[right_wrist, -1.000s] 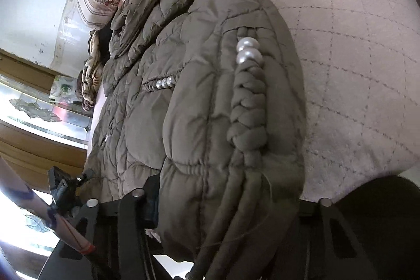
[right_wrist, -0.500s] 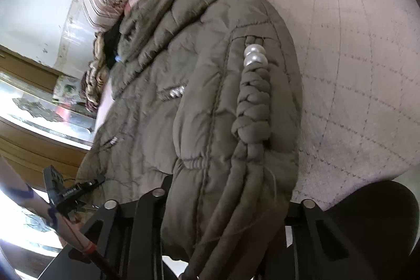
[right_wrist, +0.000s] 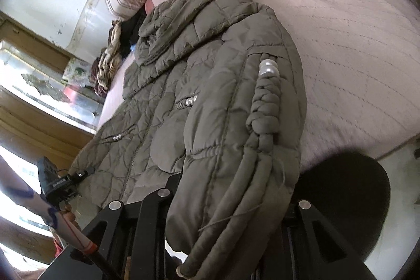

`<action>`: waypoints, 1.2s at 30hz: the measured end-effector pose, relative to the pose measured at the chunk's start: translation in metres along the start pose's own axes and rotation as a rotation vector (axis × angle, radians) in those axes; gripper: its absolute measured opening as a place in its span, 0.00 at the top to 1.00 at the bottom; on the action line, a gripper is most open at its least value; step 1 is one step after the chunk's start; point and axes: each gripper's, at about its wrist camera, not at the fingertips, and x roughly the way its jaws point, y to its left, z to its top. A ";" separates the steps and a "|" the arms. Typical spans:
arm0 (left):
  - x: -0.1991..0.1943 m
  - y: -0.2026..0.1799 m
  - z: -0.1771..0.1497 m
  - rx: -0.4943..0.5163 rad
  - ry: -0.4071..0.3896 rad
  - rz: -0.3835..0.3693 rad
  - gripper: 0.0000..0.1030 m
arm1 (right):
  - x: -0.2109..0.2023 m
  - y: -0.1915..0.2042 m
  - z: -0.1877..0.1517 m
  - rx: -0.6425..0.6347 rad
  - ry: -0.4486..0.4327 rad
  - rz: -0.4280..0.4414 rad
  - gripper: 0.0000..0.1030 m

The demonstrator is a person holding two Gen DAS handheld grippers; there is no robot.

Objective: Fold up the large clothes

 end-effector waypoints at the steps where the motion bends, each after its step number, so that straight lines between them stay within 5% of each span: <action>1: 0.001 -0.005 -0.002 0.013 0.001 0.018 0.82 | -0.001 0.002 0.001 -0.010 0.003 -0.011 0.74; 6: 0.002 -0.026 0.004 0.095 -0.008 0.097 0.82 | -0.008 0.020 0.022 -0.045 -0.020 -0.012 0.74; 20: -0.040 -0.099 0.106 0.210 -0.266 0.156 0.82 | -0.033 0.106 0.132 -0.213 -0.229 -0.019 0.76; 36: -0.021 -0.132 0.180 0.254 -0.334 0.227 0.82 | -0.001 0.121 0.208 -0.228 -0.301 -0.161 0.76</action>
